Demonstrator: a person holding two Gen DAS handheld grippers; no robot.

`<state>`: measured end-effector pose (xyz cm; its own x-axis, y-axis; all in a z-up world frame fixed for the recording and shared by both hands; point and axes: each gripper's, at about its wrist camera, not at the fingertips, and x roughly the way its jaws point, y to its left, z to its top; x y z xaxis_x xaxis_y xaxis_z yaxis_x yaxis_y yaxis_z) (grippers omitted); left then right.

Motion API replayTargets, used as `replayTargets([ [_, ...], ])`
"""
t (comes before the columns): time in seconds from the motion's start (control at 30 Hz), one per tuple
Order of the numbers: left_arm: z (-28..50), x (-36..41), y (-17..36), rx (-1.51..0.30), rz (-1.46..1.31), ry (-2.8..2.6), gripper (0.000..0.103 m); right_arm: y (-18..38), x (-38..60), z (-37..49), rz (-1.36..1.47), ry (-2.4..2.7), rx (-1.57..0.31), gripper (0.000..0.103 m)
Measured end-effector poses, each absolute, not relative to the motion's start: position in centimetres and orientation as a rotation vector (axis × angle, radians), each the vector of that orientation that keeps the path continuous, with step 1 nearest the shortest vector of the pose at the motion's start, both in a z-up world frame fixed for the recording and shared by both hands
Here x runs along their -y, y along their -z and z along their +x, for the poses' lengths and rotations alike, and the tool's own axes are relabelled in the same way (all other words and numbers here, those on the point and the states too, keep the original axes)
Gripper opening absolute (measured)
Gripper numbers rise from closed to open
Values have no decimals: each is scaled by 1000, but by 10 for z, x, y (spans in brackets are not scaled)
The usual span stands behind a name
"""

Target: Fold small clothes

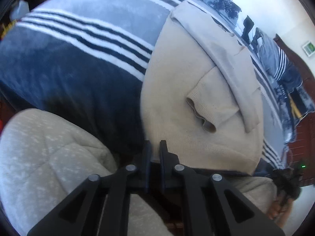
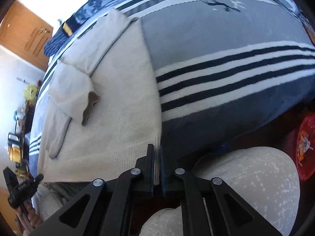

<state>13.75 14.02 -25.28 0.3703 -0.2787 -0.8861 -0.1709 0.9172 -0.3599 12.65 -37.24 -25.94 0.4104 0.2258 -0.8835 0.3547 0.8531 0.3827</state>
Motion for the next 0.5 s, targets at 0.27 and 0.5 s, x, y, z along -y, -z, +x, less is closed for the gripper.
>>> replayTargets([
  [0.27,129,-130,190,-985,-333,66,58,206,383,100,637,22,-929,80],
  [0.5,153,-105,124,-857,-188,12,69,144,364,106,574,-20,-791,87],
])
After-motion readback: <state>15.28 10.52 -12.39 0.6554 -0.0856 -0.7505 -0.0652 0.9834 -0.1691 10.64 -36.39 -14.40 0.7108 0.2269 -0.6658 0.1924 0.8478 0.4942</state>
